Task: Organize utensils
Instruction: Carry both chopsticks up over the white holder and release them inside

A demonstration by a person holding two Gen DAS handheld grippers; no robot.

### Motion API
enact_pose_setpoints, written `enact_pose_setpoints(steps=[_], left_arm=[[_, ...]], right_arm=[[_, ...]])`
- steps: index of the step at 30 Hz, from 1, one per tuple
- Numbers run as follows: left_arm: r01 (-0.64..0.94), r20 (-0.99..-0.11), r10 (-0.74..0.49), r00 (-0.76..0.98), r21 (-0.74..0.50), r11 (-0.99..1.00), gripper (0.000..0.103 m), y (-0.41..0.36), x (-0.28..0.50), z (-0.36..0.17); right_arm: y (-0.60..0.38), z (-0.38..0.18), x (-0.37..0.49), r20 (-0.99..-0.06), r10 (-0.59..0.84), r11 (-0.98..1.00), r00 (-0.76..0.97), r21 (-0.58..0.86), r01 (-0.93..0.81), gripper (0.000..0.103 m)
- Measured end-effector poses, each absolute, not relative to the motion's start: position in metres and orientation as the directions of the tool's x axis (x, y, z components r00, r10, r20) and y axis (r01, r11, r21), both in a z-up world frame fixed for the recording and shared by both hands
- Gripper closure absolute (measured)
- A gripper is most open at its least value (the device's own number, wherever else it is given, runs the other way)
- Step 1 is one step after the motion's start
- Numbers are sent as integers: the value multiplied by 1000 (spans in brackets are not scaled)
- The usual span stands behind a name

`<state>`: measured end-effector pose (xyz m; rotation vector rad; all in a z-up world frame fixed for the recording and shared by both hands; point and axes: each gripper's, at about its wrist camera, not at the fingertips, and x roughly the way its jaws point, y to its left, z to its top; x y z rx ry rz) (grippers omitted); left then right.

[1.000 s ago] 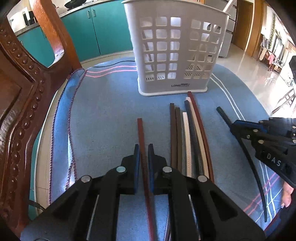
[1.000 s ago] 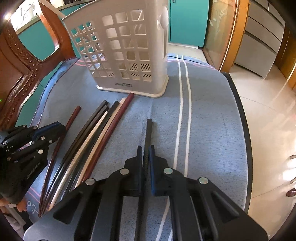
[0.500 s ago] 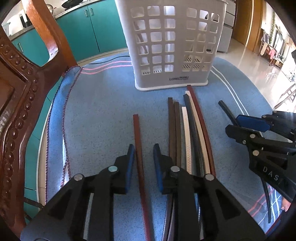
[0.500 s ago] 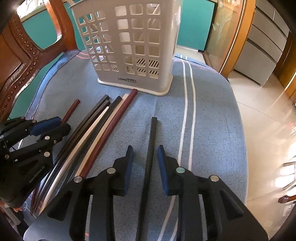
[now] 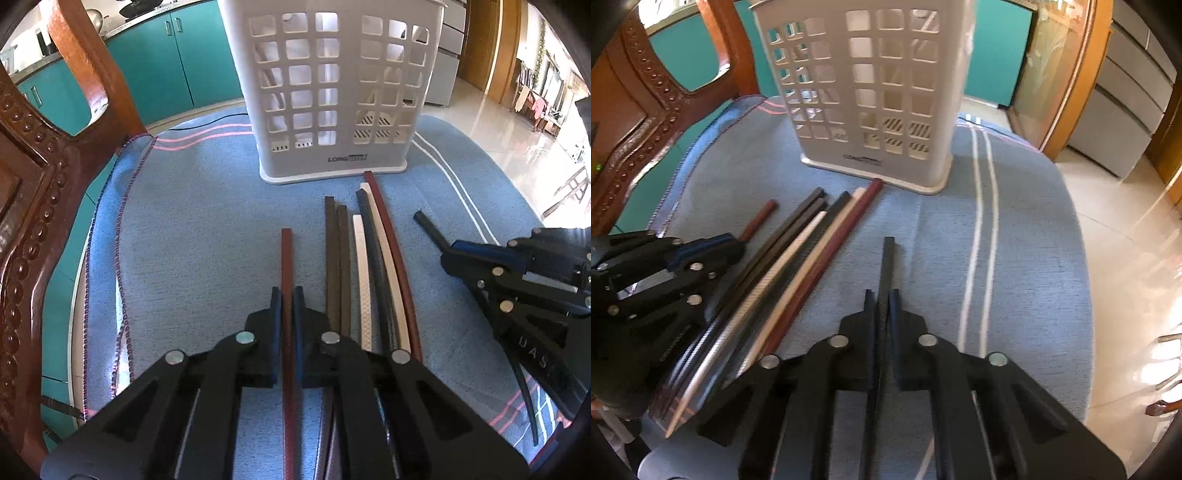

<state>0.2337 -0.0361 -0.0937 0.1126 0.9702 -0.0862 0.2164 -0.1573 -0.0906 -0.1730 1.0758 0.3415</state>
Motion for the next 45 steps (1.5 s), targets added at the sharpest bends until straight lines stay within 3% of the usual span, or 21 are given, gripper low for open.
enact_pose_setpoints(steps=[3, 8, 16, 22, 29, 31, 36, 41, 42, 43, 45], left_arm=[[127, -794, -57, 605, 26, 992, 96, -34, 231, -78], [117, -699, -147, 700, -91, 989, 96, -18, 209, -25], [208, -411, -281, 867, -213, 955, 96, 12, 158, 92], [195, -231, -238, 944, -191, 962, 96, 20, 162, 156], [191, -193, -237, 952, -229, 954, 96, 22, 186, 173], [181, -198, -230, 953, -239, 954, 96, 27, 187, 172], [157, -156, -198, 968, -240, 958, 96, 32, 200, 179], [125, -109, -158, 981, -265, 956, 96, 33, 215, 177], [115, -111, -151, 982, -280, 953, 96, 36, 223, 175], [104, -113, -140, 984, -283, 953, 96, 36, 228, 172], [69, -90, -95, 991, -257, 964, 96, 34, 233, 167]], right_arm=[[-161, -81, 215, -866, 238, 931, 439, 74, -359, 96], [-186, -18, 202, -750, 394, 900, 532, 199, -387, 96], [-225, 74, 180, -552, 538, 842, 637, 323, -432, 96], [-230, 146, 197, -389, 531, 843, 753, 329, -425, 96], [-235, 192, 213, -136, 397, 889, 908, 301, -344, 96], [-231, 184, 224, -140, 355, 910, 925, 280, -307, 96], [-206, 128, 258, -322, 326, 943, 889, 181, -280, 96], [-197, 92, 263, -426, 327, 945, 844, 144, -294, 94], [-197, 89, 262, -426, 330, 944, 842, 140, -299, 83], [-198, 88, 258, -419, 328, 944, 847, 133, -301, 66], [-205, 92, 248, -372, 336, 942, 865, 140, -305, 56]])
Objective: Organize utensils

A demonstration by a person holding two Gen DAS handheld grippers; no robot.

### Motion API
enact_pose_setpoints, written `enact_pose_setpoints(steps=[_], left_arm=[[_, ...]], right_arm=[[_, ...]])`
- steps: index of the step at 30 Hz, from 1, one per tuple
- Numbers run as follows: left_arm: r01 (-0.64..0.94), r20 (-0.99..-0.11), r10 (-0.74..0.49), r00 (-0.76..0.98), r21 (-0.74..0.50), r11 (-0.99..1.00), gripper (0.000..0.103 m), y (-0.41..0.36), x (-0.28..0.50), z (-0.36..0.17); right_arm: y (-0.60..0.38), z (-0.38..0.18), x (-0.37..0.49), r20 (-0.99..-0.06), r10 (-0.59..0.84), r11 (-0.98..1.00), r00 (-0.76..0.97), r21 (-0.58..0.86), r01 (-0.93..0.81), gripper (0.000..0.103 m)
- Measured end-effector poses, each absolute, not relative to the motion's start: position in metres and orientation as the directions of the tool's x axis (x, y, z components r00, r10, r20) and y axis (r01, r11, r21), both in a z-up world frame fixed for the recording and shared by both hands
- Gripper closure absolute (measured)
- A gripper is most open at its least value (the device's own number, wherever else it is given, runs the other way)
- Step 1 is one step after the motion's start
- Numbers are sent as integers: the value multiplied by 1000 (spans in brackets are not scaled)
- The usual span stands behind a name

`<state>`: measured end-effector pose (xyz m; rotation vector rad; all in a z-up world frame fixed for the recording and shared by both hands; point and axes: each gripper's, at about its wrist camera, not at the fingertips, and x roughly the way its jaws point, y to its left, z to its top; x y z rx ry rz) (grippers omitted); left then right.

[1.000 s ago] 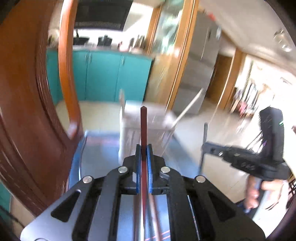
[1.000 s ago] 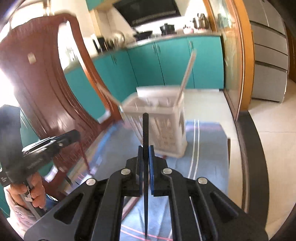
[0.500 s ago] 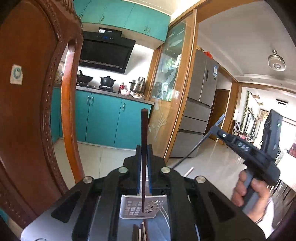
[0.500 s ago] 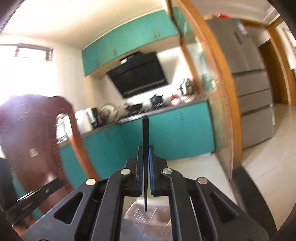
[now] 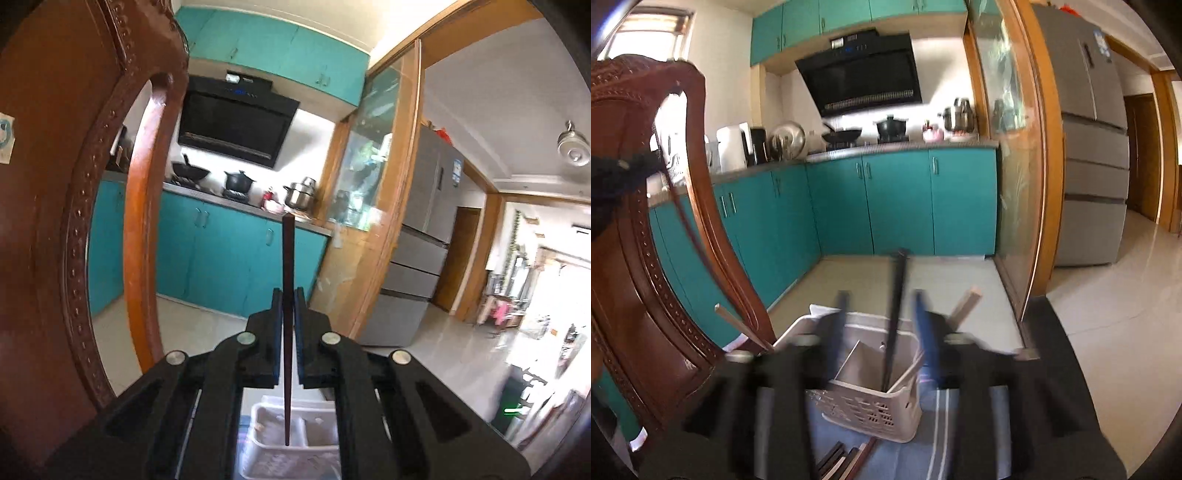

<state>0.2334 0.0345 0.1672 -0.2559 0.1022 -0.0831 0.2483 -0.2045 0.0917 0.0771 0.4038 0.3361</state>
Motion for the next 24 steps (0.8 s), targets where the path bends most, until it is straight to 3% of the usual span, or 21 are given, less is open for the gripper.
enact_pose_setpoints(steps=[5, 8, 12, 17, 19, 21, 24], left_arm=[[44, -120, -75, 990, -241, 970, 96, 29, 253, 148], [37, -173, -78, 982, -228, 973, 96, 23, 271, 132], [39, -244, -81, 966, -173, 984, 96, 4, 284, 111], [35, -296, -75, 952, -138, 990, 96, -7, 285, 99], [48, -299, -86, 950, -134, 990, 89, -10, 280, 98], [54, -293, -90, 952, -130, 990, 74, -13, 273, 98], [61, -276, -94, 957, -123, 991, 66, -14, 259, 100]], right_arm=[[-227, 104, 212, -222, 447, 891, 867, 199, -408, 56], [-229, 101, 195, -211, 551, 834, 808, 188, -519, 56], [-212, 70, 202, -404, 573, 813, 713, 167, -559, 56], [-190, 14, 228, -667, 460, 857, 587, 160, -489, 56], [-189, -8, 241, -733, 419, 880, 536, 181, -440, 56], [-189, -31, 250, -789, 380, 899, 483, 193, -393, 56], [-181, -53, 248, -824, 356, 905, 442, 186, -381, 56]])
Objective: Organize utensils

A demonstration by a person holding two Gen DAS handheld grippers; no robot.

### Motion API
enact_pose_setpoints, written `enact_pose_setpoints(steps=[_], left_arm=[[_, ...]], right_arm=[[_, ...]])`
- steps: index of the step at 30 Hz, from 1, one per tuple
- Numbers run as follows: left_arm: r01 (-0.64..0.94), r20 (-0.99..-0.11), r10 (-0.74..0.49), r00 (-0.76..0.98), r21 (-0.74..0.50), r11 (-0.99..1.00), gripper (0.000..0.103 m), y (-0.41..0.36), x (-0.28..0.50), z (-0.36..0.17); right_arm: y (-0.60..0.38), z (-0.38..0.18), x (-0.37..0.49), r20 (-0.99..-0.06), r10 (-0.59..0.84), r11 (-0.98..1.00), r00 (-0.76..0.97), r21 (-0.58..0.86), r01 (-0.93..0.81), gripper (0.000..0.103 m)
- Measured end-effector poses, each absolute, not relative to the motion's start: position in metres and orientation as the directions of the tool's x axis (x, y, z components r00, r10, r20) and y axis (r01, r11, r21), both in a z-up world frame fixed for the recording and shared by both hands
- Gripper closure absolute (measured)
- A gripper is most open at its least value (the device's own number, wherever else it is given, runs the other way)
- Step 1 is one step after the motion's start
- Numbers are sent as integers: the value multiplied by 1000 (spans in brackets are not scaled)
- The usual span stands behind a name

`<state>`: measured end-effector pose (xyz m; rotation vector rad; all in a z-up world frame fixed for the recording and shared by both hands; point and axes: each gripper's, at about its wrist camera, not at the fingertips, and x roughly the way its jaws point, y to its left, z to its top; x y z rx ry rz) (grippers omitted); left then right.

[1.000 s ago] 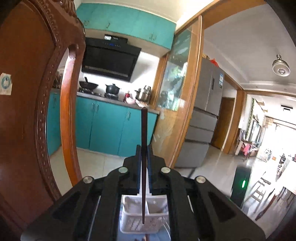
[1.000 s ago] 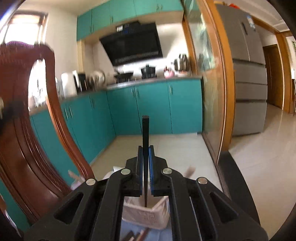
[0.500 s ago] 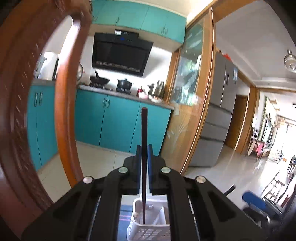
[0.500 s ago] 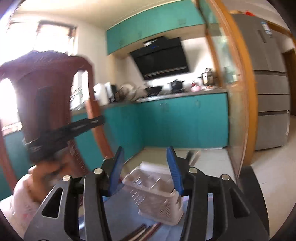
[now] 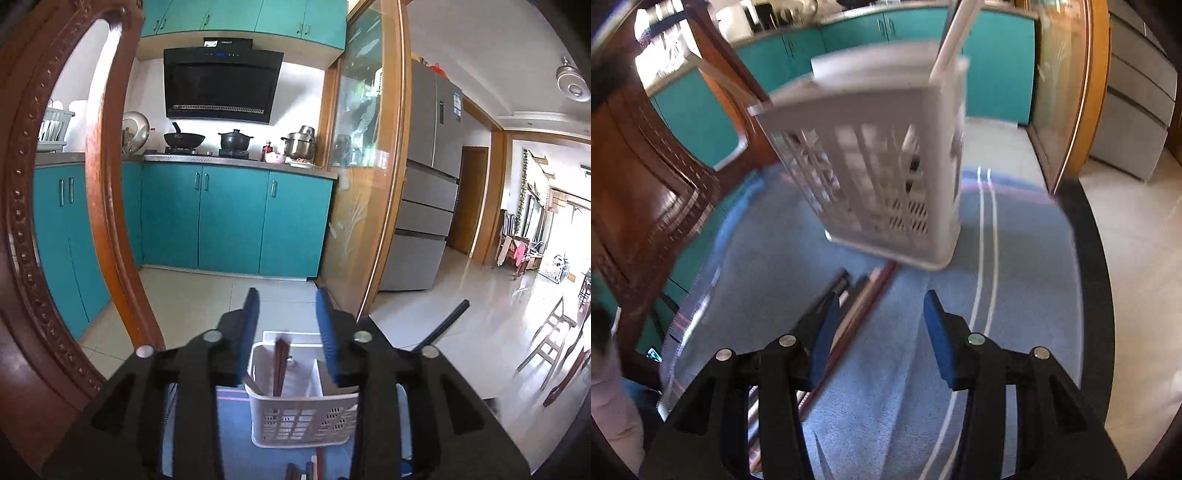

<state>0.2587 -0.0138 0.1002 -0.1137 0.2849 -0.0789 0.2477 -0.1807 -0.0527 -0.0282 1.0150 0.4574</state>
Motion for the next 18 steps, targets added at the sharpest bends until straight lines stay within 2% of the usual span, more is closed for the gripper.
enact_pose_setpoints(steps=[5, 9, 11, 12, 13, 16, 18], left_arm=[[37, -262, -76, 962, -154, 987, 64, -1, 235, 94], [-3, -321, -42, 946, -140, 990, 64, 13, 224, 68], [-40, -362, -5, 932, -115, 993, 64, 19, 221, 50], [-63, -390, 19, 921, -98, 993, 63, 23, 219, 39], [-79, -411, 36, 911, -88, 993, 63, 26, 217, 31], [-93, -460, 50, 887, -72, 993, 63, 32, 209, 14], [-97, -459, 69, 886, -39, 995, 63, 30, 203, 9]], right_arm=[[-158, -82, 248, -854, 348, 898, 387, 185, -400, 56], [-141, -100, 248, -866, 357, 891, 351, 203, -407, 55], [-130, -102, 244, -865, 319, 893, 388, 136, -429, 56], [-127, -102, 243, -864, 314, 892, 394, 126, -435, 61], [-127, -103, 243, -865, 321, 895, 387, 142, -424, 70], [-132, -102, 246, -878, 339, 890, 339, 183, -418, 82], [-134, -97, 247, -884, 339, 890, 321, 191, -413, 90]])
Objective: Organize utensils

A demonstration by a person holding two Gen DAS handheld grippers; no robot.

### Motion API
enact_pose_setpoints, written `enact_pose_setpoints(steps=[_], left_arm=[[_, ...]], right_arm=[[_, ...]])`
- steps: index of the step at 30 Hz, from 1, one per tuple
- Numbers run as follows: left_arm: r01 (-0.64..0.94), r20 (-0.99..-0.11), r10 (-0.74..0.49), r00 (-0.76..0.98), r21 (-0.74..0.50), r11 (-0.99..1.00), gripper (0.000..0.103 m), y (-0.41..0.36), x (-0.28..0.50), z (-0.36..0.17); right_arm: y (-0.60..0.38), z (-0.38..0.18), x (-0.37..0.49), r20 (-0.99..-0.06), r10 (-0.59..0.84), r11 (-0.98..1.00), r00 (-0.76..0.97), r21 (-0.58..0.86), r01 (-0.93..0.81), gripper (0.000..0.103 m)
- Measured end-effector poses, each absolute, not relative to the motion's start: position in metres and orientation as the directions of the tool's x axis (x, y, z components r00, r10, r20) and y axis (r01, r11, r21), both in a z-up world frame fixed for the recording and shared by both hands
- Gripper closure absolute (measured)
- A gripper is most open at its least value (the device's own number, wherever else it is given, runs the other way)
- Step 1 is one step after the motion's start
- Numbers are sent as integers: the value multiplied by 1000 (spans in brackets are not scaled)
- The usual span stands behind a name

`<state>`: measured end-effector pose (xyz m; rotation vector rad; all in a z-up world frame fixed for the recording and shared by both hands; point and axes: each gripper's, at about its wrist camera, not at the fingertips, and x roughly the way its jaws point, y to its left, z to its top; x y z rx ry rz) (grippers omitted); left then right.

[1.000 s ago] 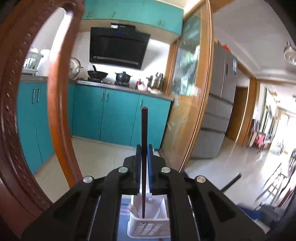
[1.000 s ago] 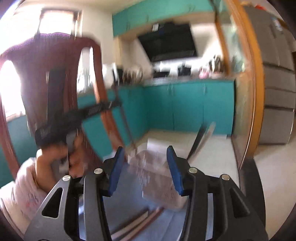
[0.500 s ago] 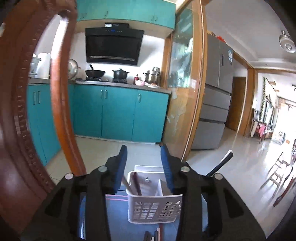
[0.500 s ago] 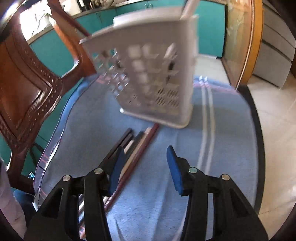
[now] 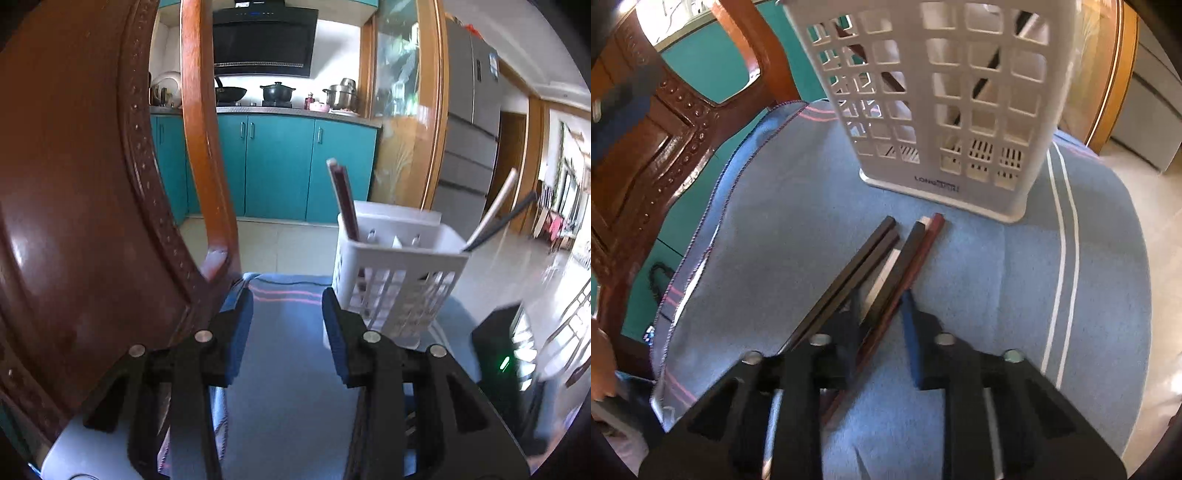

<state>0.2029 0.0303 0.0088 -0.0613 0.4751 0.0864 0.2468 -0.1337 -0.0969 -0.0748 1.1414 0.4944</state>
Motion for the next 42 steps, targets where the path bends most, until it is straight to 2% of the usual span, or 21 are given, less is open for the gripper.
enact_pose_setpoints(steps=[3, 13, 23, 26, 29, 31, 33, 36, 41, 42], left_arm=[[-89, -456, 76, 887, -8, 996, 62, 27, 196, 7], [-57, -469, 60, 881, 22, 998, 57, 11, 195, 2], [-38, -511, 58, 858, 48, 998, 48, -3, 198, -11], [-35, -537, 68, 841, 72, 997, 43, -7, 202, -18], [0, -631, 39, 774, 61, 998, 42, -7, 214, -35], [73, -720, -25, 693, 36, 997, 42, -11, 225, -52], [121, -776, -64, 628, 16, 993, 50, -19, 230, -70], [165, -817, -85, 570, 12, 986, 54, -29, 233, -87], [163, -832, -109, 543, -23, 986, 59, -31, 236, -94], [161, -832, -109, 544, -24, 987, 64, -31, 236, -94]], right_arm=[[-141, -95, 247, -892, 330, 896, 310, 192, -401, 97], [-190, -83, 247, -873, 347, 926, 342, 262, -271, 96], [-212, -83, 247, -888, 275, 956, 369, 211, -204, 96], [-221, -78, 246, -882, 273, 958, 385, 215, -189, 95], [-227, -77, 246, -886, 245, 967, 394, 193, -167, 93], [-231, -77, 246, -889, 231, 971, 396, 183, -154, 83], [-232, -77, 246, -888, 231, 971, 398, 185, -152, 78], [-231, -75, 246, -883, 237, 969, 404, 188, -159, 76], [-229, -73, 244, -885, 235, 969, 403, 180, -169, 73], [-229, -74, 244, -885, 233, 970, 403, 179, -168, 73]])
